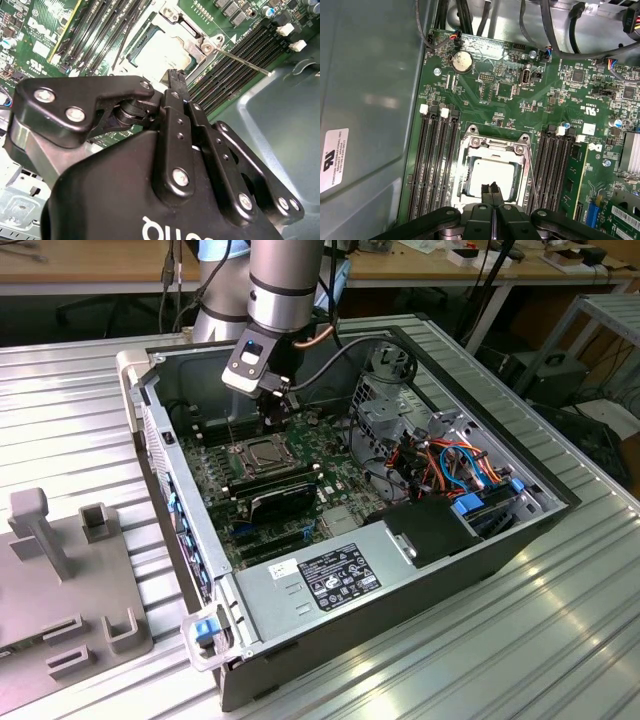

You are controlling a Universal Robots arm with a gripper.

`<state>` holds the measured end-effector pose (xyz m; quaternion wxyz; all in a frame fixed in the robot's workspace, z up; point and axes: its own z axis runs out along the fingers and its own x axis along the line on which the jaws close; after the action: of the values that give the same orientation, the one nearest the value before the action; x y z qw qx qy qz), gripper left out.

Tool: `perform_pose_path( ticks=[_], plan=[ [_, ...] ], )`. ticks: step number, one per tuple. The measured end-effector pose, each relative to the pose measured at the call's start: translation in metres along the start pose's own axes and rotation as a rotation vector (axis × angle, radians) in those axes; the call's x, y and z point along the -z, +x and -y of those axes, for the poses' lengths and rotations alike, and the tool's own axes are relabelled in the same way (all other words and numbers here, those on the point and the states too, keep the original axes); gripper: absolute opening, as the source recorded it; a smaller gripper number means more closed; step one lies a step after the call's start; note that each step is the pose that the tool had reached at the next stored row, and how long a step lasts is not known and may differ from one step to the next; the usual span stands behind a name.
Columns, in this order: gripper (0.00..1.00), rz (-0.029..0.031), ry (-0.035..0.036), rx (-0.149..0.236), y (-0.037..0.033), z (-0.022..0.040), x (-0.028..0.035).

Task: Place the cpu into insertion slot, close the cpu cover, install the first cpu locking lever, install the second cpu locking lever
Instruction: 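Install the first cpu locking lever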

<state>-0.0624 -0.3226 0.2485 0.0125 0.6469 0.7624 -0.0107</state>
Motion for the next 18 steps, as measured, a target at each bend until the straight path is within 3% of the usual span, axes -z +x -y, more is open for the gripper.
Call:
perform_pose_path(
  ticks=[1, 6, 13, 18],
  plan=[
    [0.11, 0.0, -0.0001, 0.005, 0.0, 0.0, 0.0],
    [0.11, 0.0001, -0.0057, 0.17, 0.0, 0.0, 0.0],
    [0.11, 0.0002, -0.0107, 0.327, 0.0, 0.0, 0.0],
    [0.11, 0.0002, -0.0154, 0.464, 0.0, 0.0, -0.0006]
  ],
)
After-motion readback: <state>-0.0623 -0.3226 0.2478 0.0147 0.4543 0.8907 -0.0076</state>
